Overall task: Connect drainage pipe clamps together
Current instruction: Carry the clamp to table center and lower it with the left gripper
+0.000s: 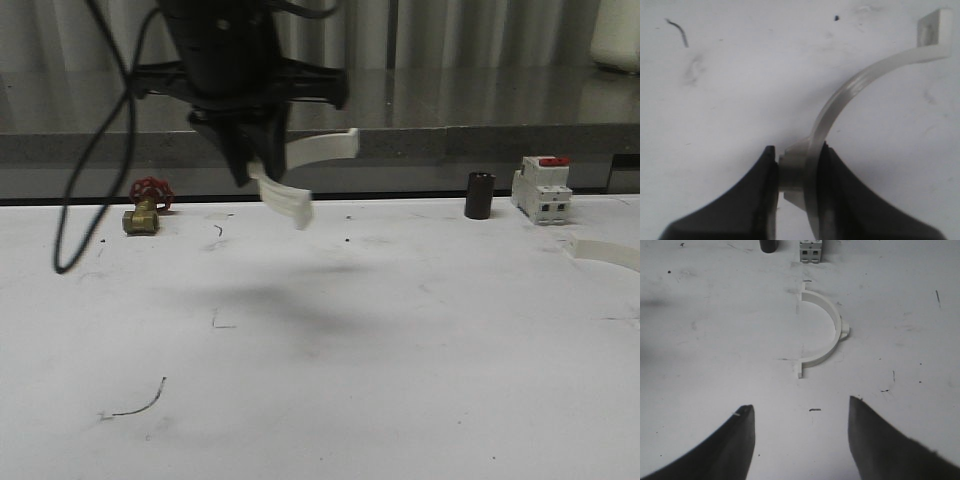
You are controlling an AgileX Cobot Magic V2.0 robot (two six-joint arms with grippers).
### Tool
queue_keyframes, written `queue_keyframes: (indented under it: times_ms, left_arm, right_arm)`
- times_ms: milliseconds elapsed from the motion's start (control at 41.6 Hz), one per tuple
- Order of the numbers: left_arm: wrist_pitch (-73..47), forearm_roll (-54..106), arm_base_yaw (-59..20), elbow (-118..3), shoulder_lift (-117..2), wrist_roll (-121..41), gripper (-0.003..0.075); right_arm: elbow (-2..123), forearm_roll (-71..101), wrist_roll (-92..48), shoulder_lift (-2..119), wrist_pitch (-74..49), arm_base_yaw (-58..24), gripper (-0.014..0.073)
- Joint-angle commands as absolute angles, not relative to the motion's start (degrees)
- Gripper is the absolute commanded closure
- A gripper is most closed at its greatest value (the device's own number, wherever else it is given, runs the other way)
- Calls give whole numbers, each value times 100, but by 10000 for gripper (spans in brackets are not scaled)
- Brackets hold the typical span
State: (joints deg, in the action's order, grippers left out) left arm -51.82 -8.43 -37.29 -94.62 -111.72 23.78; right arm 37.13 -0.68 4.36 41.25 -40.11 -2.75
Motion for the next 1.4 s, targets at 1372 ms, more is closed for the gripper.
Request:
queue_keyframes:
  times_ms: [1372]
  left_arm:
    - [-5087, -1338, -4080, -10354, -12390, 5169, 684]
  right_arm:
    - [3899, -143, 401, 4127, -3720, -249, 148]
